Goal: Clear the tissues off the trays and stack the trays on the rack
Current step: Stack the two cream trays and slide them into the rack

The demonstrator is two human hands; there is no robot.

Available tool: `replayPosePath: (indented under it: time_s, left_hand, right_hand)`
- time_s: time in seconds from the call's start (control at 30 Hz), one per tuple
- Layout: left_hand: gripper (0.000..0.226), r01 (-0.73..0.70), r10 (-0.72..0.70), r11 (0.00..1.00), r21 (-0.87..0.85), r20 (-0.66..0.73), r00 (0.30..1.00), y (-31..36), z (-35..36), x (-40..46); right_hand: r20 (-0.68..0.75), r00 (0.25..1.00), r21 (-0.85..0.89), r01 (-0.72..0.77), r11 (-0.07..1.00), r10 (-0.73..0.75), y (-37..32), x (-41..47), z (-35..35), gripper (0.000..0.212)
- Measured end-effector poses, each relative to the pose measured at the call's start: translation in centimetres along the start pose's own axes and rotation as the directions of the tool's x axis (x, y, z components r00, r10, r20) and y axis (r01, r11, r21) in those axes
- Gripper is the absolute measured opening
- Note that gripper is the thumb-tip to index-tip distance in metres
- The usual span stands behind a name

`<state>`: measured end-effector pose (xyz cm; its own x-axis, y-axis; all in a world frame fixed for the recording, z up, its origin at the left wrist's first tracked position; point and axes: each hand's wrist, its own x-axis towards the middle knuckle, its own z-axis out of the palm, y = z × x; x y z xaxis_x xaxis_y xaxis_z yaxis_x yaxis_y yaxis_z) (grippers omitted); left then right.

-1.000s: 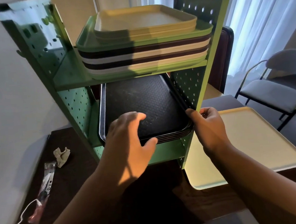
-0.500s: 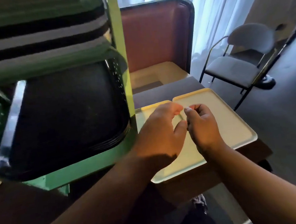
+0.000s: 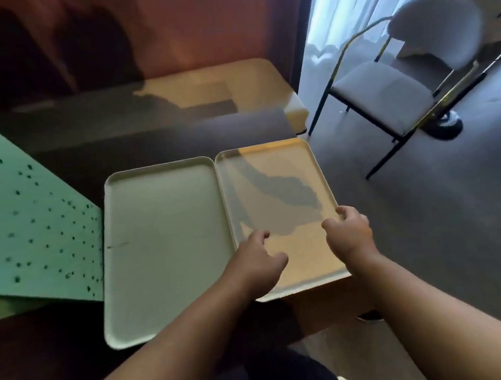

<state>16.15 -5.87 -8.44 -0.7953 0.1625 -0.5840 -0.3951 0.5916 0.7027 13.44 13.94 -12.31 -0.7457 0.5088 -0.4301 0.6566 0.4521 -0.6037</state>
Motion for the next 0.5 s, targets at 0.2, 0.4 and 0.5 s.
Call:
replayPosePath:
  time_s: [0.2,0.4,0.5]
  left_hand:
    - [0.08,0.162,-0.161,0.987,-0.022,0.041,0.986,-1.0,3.2,3.1]
    - [0.075,0.219,-0.226,0.967,0.128,0.049,0.973,-1.5,4.3,4.3]
    - [0.07,0.233,-0.236,0.967,0.1,0.016,0.972,-1.1,4.6,4.1]
  right_hand:
    - [0.107,0.985,-0.121,-0.123,0.985,0.136,3.1,4.9,-1.1,0.062]
    - [0.108,0.984,-0.04,-0.136,0.99,0.139,3.7,6.6,-1.3,0.045]
    - [0.103,0.984,0.014,-0.149,0.989,0.147,3.1,6.9,-1.9,0.028]
